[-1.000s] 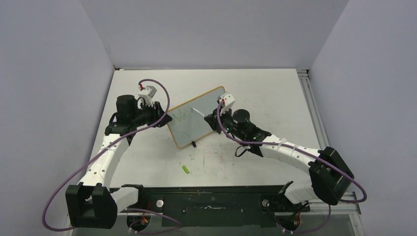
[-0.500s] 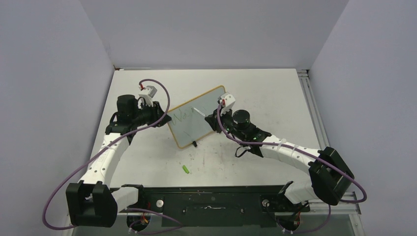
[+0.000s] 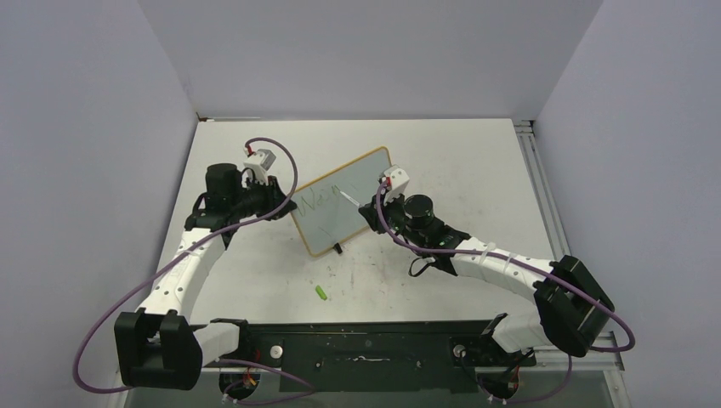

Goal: Write a sentence on the whiteboard

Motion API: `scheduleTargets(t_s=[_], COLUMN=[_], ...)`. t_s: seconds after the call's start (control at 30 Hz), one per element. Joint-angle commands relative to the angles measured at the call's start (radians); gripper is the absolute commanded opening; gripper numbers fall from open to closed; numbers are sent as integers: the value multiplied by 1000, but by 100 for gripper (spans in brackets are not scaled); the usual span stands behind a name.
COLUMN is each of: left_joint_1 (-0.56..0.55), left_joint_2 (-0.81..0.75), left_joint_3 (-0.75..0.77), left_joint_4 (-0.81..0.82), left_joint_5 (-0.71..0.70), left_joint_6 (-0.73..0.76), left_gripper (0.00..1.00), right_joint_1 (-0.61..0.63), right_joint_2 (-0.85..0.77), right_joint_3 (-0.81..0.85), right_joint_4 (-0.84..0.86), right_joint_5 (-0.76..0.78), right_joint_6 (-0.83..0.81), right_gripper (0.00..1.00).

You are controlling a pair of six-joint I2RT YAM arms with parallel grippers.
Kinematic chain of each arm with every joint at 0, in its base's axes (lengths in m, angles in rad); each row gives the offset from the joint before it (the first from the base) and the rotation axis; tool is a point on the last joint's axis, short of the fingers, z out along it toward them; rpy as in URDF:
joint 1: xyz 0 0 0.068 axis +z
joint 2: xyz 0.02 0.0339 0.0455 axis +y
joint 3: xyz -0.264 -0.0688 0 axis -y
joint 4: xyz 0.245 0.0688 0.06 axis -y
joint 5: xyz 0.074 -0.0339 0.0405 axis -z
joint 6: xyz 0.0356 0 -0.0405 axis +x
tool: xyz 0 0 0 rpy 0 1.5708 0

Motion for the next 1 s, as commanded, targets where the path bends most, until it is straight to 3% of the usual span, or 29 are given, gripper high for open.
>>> scheduleTargets(t_s=[0.0, 0.27, 0.97], left_joint_1=[-23, -47, -68], left_joint_2=[7, 6, 2], left_joint_3=[38, 42, 45], left_joint_4=[-9, -33, -52], left_joint_5=[-15, -51, -71], left_joint_6=[24, 53, 78], left_gripper=[10, 0, 0], right_joint_1=[-6, -7, -24], right_joint_2=[-22, -40, -24], right_joint_3=[-12, 2, 39], right_joint_4=[21, 81, 127], right_joint_5=[35, 42, 95], right_joint_6=[3, 22, 34], right_gripper=[5, 5, 5])
